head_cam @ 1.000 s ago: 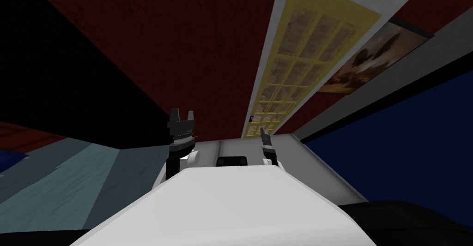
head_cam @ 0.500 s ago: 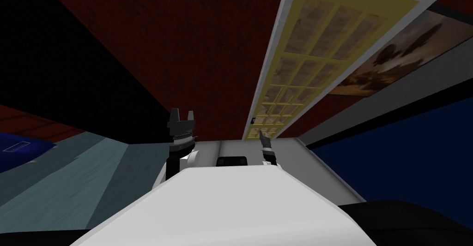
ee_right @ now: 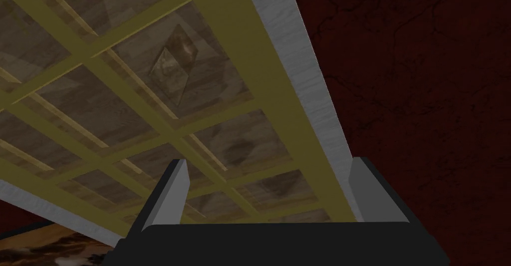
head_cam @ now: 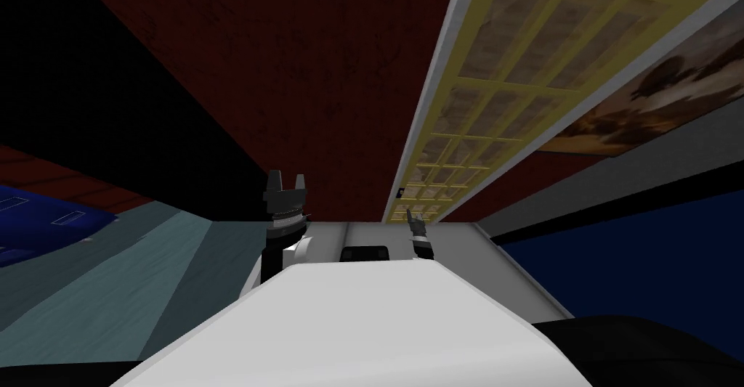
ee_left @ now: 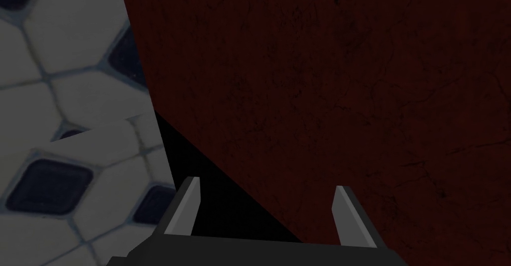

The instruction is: Pull the door open

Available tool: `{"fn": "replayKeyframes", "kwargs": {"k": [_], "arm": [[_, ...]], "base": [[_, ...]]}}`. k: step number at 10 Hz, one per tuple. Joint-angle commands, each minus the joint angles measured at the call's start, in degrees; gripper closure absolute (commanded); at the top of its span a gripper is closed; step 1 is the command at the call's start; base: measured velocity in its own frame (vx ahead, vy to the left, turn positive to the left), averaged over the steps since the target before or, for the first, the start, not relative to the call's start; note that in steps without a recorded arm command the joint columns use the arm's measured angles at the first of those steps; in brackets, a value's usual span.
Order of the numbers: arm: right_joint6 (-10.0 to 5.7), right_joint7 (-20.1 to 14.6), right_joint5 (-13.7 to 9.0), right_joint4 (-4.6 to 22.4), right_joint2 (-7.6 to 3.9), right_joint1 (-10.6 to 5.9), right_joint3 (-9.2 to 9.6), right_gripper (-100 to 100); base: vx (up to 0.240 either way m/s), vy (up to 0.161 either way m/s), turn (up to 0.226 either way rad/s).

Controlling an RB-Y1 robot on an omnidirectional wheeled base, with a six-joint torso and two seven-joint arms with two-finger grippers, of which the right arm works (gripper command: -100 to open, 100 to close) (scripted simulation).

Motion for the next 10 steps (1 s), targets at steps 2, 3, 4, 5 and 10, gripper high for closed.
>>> {"fn": "replayKeyframes", "kwargs": {"k": [2, 3, 4, 5, 10], "arm": [[-1.12, 4.15, -0.26, 2.99, -0.02, -0.06, -0.01, -100], [-1.67, 5.68, -0.37, 4.40, -0.01, -0.10, -0.02, -100], [-2.17, 7.36, -0.48, 5.72, 0.01, -0.14, -0.02, -100], [-2.66, 9.14, -0.58, 7.00, 0.04, -0.17, -0.02, -100], [-4.94, 17.09, -1.06, 12.92, 0.21, -0.34, -0.03, -100]], "base": [[0.058, -0.039, 0.099], [0.083, -0.053, 0.134], [0.077, -0.061, 0.114], [0.068, -0.066, 0.109], [0.078, -0.062, 0.104]]}}
